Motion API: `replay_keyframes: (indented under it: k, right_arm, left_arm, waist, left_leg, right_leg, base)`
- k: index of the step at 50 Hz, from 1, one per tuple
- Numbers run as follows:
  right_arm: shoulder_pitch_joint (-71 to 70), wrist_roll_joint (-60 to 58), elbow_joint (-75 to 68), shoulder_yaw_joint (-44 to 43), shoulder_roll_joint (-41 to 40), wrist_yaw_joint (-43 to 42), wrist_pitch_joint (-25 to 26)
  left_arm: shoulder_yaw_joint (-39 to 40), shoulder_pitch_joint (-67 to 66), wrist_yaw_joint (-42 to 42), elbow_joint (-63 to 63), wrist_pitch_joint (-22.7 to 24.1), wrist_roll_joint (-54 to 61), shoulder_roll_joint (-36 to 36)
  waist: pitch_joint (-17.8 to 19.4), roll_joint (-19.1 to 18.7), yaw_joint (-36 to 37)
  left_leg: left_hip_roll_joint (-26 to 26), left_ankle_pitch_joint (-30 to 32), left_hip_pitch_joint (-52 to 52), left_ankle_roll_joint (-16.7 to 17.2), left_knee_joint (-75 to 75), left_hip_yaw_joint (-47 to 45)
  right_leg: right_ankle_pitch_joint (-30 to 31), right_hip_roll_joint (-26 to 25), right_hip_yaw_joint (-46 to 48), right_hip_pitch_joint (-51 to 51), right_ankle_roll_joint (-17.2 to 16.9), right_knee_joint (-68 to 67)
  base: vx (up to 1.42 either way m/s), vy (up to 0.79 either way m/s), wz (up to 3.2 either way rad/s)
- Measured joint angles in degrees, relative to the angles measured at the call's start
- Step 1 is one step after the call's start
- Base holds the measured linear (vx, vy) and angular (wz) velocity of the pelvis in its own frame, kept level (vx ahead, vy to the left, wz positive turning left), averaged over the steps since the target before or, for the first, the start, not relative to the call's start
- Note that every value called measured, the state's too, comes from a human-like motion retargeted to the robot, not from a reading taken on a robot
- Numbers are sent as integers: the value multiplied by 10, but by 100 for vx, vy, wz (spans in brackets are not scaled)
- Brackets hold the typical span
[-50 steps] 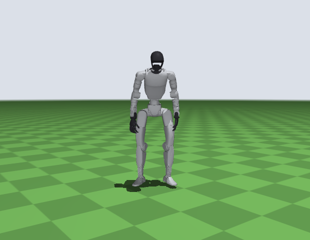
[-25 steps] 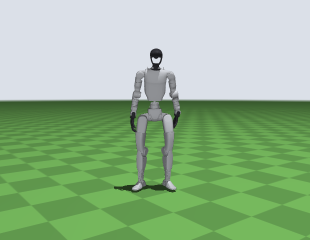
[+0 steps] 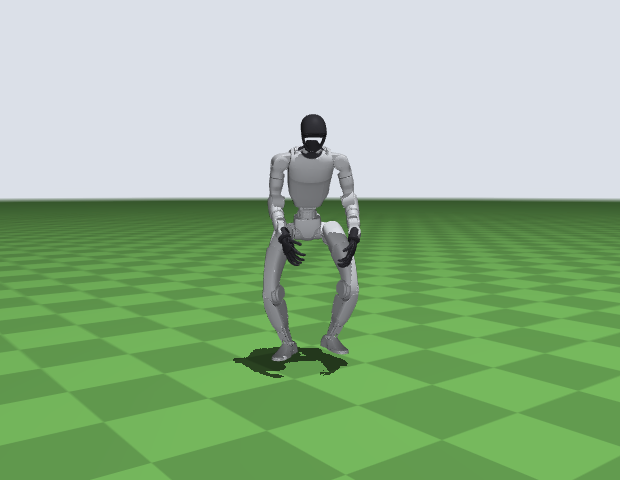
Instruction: Upper body actions
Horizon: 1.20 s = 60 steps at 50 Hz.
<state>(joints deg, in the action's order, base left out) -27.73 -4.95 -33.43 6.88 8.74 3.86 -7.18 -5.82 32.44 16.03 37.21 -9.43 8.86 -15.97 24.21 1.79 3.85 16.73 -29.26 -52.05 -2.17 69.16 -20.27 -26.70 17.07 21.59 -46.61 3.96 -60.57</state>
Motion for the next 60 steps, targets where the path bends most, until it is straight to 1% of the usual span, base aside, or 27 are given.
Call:
replay_keyframes:
  k: [3,6,9,16,19,21,24,27,32,35,39,44,48,50,52,56,60]
  right_arm:
    - [-43,32,25,-1,-10,-6,-15]
    - [-72,44,42,-1,-16,8,-25]
    - [-89,44,54,0,-10,16,-32]
    - [-87,40,74,5,9,13,-45]
    - [-88,47,66,-1,10,17,-40]
    - [-89,53,61,-6,9,17,-37]
    - [-88,57,55,-13,10,2,-37]
    - [-84,59,53,-16,13,-15,-39]
    - [-73,58,49,-17,14,-27,-41]
    - [-69,60,39,-20,11,-25,-39]
    - [-68,43,2,-27,13,-5,-39]
    - [-61,-19,-56,-33,30,21,-45]
    - [-39,-63,-119,-43,36,10,-53]
    - [-25,-76,-170,-50,38,7,-62]
    - [-12,-97,-244,-62,38,3,-62]
    - [8,-125,-420,-81,38,-15,-11]
    - [57,-99,-547,-82,48,-14,34]
  left_arm:
    - [-13,54,-32,-37,6,-20,1]
    - [-24,98,-67,-52,12,-42,15]
    - [-37,127,-86,-54,16,-44,19]
    - [-49,145,-95,-51,23,-31,-12]
    - [-42,144,-116,-47,32,-4,-6]
    - [-37,141,-128,-43,47,23,3]
    - [-32,135,-130,-36,72,58,14]
    - [-30,130,-128,-28,86,68,18]
    - [-23,120,-135,-17,97,64,20]
    - [-16,118,-148,-6,92,62,24]
    - [-16,113,-170,16,85,52,23]
    - [-16,94,-129,40,76,49,25]
    - [-11,61,-92,62,63,39,23]
    - [-7,38,-77,80,56,27,19]
    - [-10,10,-66,111,60,16,17]
    - [-11,-47,-46,209,69,-15,16]
    - [-6,-118,-34,319,68,-69,18]
  waist:
    - [22,-4,0]
    - [35,-11,3]
    - [37,-16,9]
    - [40,-20,22]
    - [41,-22,24]
    - [41,-22,26]
    - [42,-22,29]
    - [43,-22,31]
    - [42,-20,31]
    - [42,-19,30]
    - [42,-15,23]
    - [41,-14,18]
    - [37,-12,20]
    - [34,-7,21]
    - [26,1,22]
    - [-3,14,22]
    - [-29,13,19]
  left_leg:
    - [11,-26,-57,-20,70,1]
    - [26,-48,-110,-34,130,8]
    - [35,-64,-159,-43,176,12]
    - [42,-78,-224,-56,241,18]
    - [41,-75,-240,-59,251,21]
    - [41,-73,-245,-60,252,22]
    - [40,-68,-248,-61,249,21]
    - [40,-62,-248,-61,241,20]
    - [37,-55,-242,-60,229,18]
    - [35,-51,-229,-59,217,16]
    - [30,-41,-195,-56,179,8]
    - [19,-12,-123,-40,92,-2]
    - [6,28,-34,-22,-14,-15]
    - [-2,54,22,-13,-81,-25]
    - [-15,87,85,-3,-161,-38]
    - [-49,168,214,18,-350,-65]
    - [-83,239,348,42,-520,-75]
  right_leg:
    - [-21,-3,-9,-60,11,-67]
    - [-39,-5,-9,-108,21,-122]
    - [-52,-5,-11,-157,33,-168]
    - [-83,3,-16,-225,58,-244]
    - [-86,4,-16,-240,62,-256]
    - [-84,5,-15,-244,64,-258]
    - [-82,5,-14,-246,65,-257]
    - [-82,6,-12,-245,66,-253]
    - [-80,7,-10,-237,67,-244]
    - [-75,5,-10,-225,66,-230]
    - [-56,-3,-12,-195,58,-188]
    - [-14,-16,-12,-124,41,-91]
    - [33,-28,-10,-38,26,21]
    - [61,-35,-8,15,17,89]
    - [97,-40,-7,72,7,169]
    - [182,-61,-2,192,-19,353]
    - [245,-71,16,315,-55,495]
  base:
    - [-18,-3,-12]
    - [-17,-1,-22]
    - [-13,4,-23]
    - [-3,1,-6]
    - [-5,-1,2]
    - [0,0,0]
    - [0,0,0]
    - [0,0,0]
    - [0,0,0]
    - [0,0,0]
    - [0,0,0]
    - [0,0,0]
    - [8,3,-14]
    - [12,3,-18]
    - [14,4,-13]
    - [16,5,-19]
    - [24,11,-7]
